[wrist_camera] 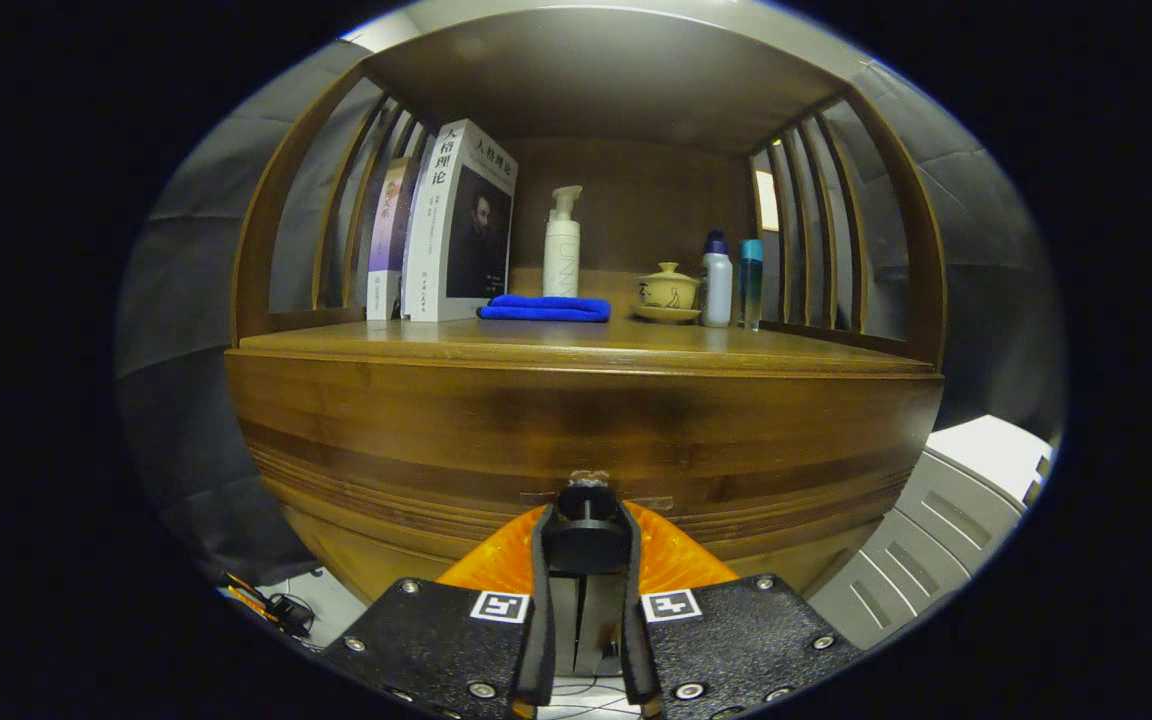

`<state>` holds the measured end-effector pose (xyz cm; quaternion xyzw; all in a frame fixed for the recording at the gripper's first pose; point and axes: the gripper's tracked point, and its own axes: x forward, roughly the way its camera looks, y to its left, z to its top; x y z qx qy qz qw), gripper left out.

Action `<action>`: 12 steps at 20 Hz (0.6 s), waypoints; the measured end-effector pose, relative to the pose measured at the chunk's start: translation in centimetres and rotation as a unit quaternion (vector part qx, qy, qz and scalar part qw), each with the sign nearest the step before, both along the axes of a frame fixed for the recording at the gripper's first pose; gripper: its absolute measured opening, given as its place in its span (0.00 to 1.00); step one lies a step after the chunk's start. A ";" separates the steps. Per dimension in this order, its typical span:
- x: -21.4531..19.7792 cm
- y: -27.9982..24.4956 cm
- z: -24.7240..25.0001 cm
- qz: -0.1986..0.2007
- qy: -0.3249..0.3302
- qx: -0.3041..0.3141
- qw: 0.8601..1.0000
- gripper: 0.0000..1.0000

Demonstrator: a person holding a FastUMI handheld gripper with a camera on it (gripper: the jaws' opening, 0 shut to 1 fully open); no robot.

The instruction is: Pull open the drawer, take out the items inside it, and place them on the countertop above the cabinet.

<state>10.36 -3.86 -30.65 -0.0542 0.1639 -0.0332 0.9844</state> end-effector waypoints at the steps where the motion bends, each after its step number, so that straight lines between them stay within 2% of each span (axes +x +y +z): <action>1: -0.1 0.0 0.0 0.001 0.002 0.003 1.000 0.27; 12: -6.4 0.0 0.9 -0.002 0.026 -0.005 1.000 0.27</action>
